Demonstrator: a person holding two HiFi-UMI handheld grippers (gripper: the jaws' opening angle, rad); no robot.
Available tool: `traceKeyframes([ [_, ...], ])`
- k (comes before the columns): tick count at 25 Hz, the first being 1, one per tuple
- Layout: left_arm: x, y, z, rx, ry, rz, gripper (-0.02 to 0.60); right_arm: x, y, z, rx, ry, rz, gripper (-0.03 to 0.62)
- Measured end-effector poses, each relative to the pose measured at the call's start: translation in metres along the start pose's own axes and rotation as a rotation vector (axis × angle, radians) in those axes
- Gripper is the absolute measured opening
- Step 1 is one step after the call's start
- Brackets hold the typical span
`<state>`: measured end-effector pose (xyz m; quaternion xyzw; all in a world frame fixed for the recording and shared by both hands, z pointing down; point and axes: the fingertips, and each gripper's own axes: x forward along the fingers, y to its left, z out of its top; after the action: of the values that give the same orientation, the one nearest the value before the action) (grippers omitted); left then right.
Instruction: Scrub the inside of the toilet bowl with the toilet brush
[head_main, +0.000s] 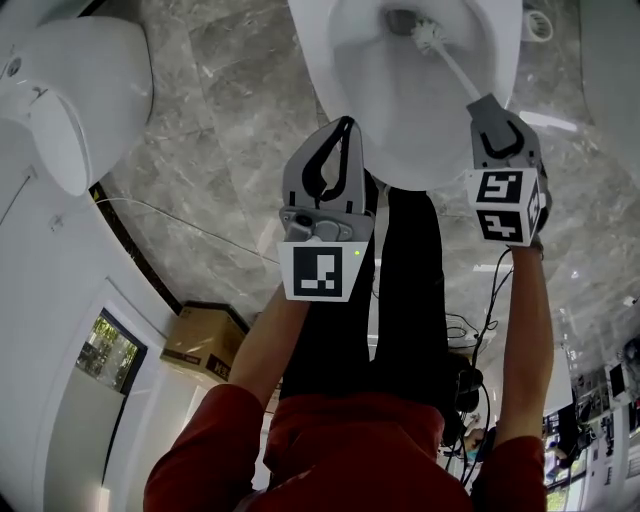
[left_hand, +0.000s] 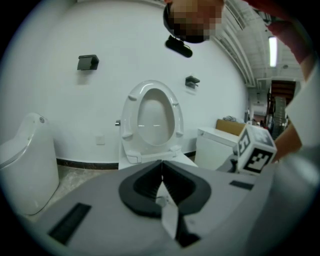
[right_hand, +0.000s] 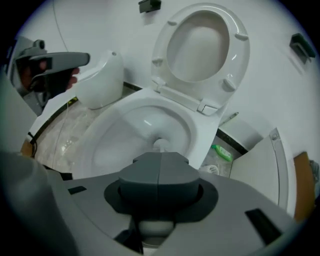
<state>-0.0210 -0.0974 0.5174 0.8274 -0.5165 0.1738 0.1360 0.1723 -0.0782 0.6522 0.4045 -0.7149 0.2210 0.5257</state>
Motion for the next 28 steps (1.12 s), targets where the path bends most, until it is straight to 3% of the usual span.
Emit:
traceKeyframes([
  [5, 0.0, 0.005, 0.002, -0.004, 0.006, 0.014, 0.0, -0.03, 0.07, -0.043, 0.077, 0.041, 0.114, 0.149],
  [8, -0.001, 0.009, 0.003, -0.009, 0.013, 0.027, 0.0, -0.03, 0.1, -0.034, 0.142, 0.016, 0.12, 0.149],
  [12, -0.001, 0.009, 0.002, -0.004, 0.014, 0.023, -0.001, 0.009, 0.093, 0.002, 0.239, -0.019, 0.107, 0.149],
  [19, 0.0, 0.005, -0.005, 0.002, 0.029, -0.002, 0.0, 0.095, 0.033, 0.042, 0.122, 0.07, 0.055, 0.149],
  [25, -0.001, 0.005, -0.008, -0.005, 0.042, -0.008, 0.0, 0.132, 0.039, 0.048, -0.075, 0.135, 0.014, 0.149],
  [26, -0.003, 0.005, -0.007, 0.004, 0.05, -0.017, 0.0, 0.135, 0.04, 0.05, -0.039, 0.142, 0.017, 0.149],
  [27, -0.004, 0.006, -0.005, 0.021, 0.054, -0.028, 0.0, 0.137, 0.04, 0.052, 0.067, 0.146, 0.032, 0.149],
  [28, -0.005, 0.008, -0.002, 0.038, 0.056, -0.034, 0.0, 0.137, 0.038, 0.053, 0.244, 0.149, 0.056, 0.149],
])
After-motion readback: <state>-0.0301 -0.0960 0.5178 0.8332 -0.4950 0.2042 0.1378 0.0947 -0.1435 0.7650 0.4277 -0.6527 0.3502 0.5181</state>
